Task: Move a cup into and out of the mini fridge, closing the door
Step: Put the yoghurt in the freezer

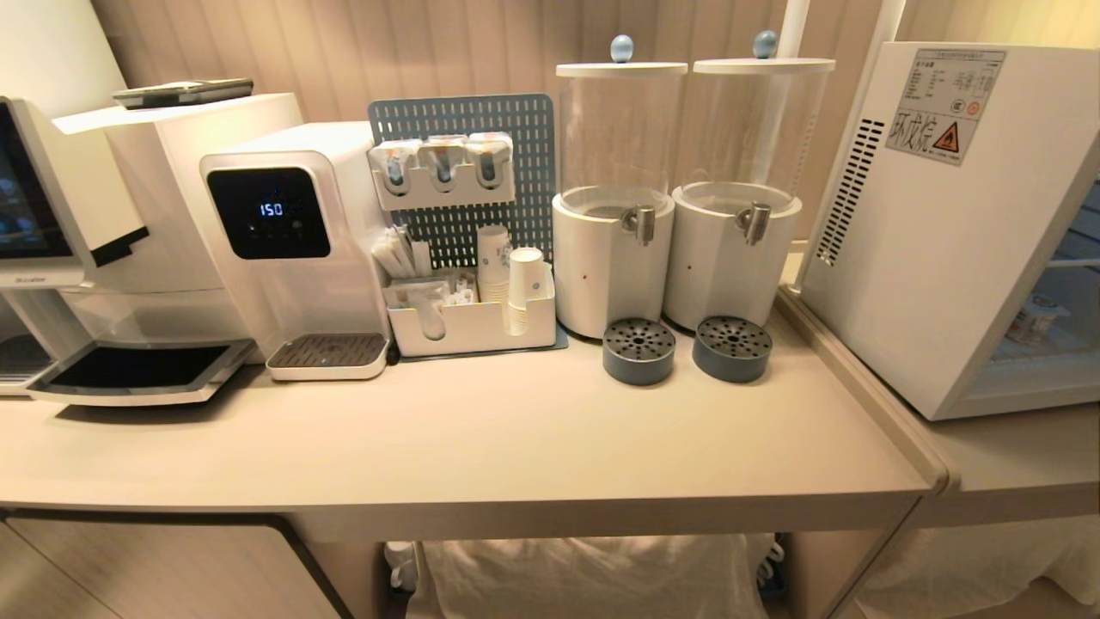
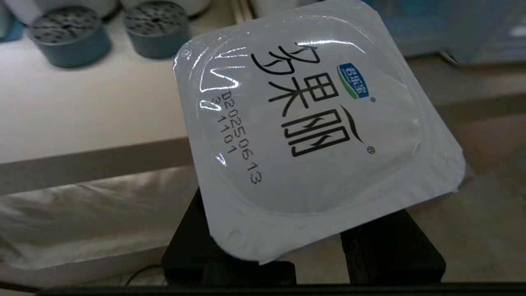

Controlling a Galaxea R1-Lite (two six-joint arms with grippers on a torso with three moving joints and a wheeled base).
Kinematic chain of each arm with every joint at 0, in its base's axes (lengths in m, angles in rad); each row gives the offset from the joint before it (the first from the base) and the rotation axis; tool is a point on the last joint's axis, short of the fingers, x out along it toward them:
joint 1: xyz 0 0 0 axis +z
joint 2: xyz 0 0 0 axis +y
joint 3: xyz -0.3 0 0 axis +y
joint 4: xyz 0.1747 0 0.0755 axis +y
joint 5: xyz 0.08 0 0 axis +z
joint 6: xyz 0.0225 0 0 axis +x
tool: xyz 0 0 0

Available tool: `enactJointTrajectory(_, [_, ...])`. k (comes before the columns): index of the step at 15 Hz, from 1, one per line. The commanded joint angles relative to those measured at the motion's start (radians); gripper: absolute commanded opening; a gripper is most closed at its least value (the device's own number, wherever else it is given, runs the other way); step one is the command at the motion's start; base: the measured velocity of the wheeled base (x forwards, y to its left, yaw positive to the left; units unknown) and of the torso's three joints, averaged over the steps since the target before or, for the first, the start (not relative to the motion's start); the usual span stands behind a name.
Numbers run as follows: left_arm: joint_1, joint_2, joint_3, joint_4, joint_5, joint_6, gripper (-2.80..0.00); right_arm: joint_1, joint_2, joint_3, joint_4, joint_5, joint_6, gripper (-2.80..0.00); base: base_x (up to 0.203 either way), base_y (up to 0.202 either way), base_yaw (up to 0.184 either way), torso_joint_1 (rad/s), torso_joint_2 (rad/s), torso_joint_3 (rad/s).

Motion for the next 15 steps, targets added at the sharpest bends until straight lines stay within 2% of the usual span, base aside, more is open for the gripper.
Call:
enactJointTrajectory(1, [0.0, 0.001, 0.0, 0.0, -0.001, 0.0, -2.8, -0.082, -0.179, 0.006, 0.127, 0.004, 0.002, -2.8, 0.0, 0.0, 0.0, 0.0, 0.0, 0.0])
enactJointTrajectory(2, [0.0, 0.001, 0.0, 0.0, -0.001, 0.0, -2.8, -0.152, -0.234, 0.006, 0.179, 0.058, -0.007, -2.8, 0.0, 0.0, 0.0, 0.0, 0.0, 0.0])
enactJointTrajectory(3, [0.0, 0.001, 0.0, 0.0, 0.0, 0.0, -2.8, -0.22, -0.301, 0.007, 0.238, 0.158, -0.021, -2.8, 0.0, 0.0, 0.0, 0.0, 0.0, 0.0])
enactJointTrajectory(4, [0.0, 0.001, 0.0, 0.0, 0.0, 0.0, -2.8, -0.255, -0.362, 0.008, 0.299, 0.231, -0.025, -2.8, 0.0, 0.0, 0.0, 0.0, 0.0, 0.0])
enactJointTrajectory(6, [0.0, 0.001, 0.0, 0.0, 0.0, 0.0, -2.8, -0.258, -0.506, 0.05, 0.326, 0.338, -0.039, -2.8, 0.0, 0.0, 0.0, 0.0, 0.0, 0.0])
enactJointTrajectory(7, [0.0, 0.001, 0.0, 0.0, 0.0, 0.0, -2.8, -0.258, -0.552, 0.096, 0.282, 0.385, -0.044, -2.8, 0.0, 0.0, 0.0, 0.0, 0.0, 0.0])
enactJointTrajectory(10, [0.0, 0.001, 0.0, 0.0, 0.0, 0.0, -2.8, -0.258, -0.562, 0.399, -0.127, 0.425, -0.053, -2.8, 0.0, 0.0, 0.0, 0.0, 0.0, 0.0])
enactJointTrajectory(11, [0.0, 0.001, 0.0, 0.0, 0.0, 0.0, -2.8, -0.258, -0.561, 0.476, -0.21, 0.428, -0.056, -2.8, 0.0, 0.0, 0.0, 0.0, 0.0, 0.0])
enactJointTrajectory(13, [0.0, 0.001, 0.0, 0.0, 0.0, 0.0, -2.8, -0.257, -0.559, 0.508, -0.242, 0.449, -0.043, -2.8, 0.0, 0.0, 0.0, 0.0, 0.0, 0.0])
enactJointTrajectory(15, [0.0, 0.001, 0.0, 0.0, 0.0, 0.0, -2.8, -0.257, -0.558, 0.471, -0.136, 0.476, -0.052, -2.8, 0.0, 0.0, 0.0, 0.0, 0.0, 0.0])
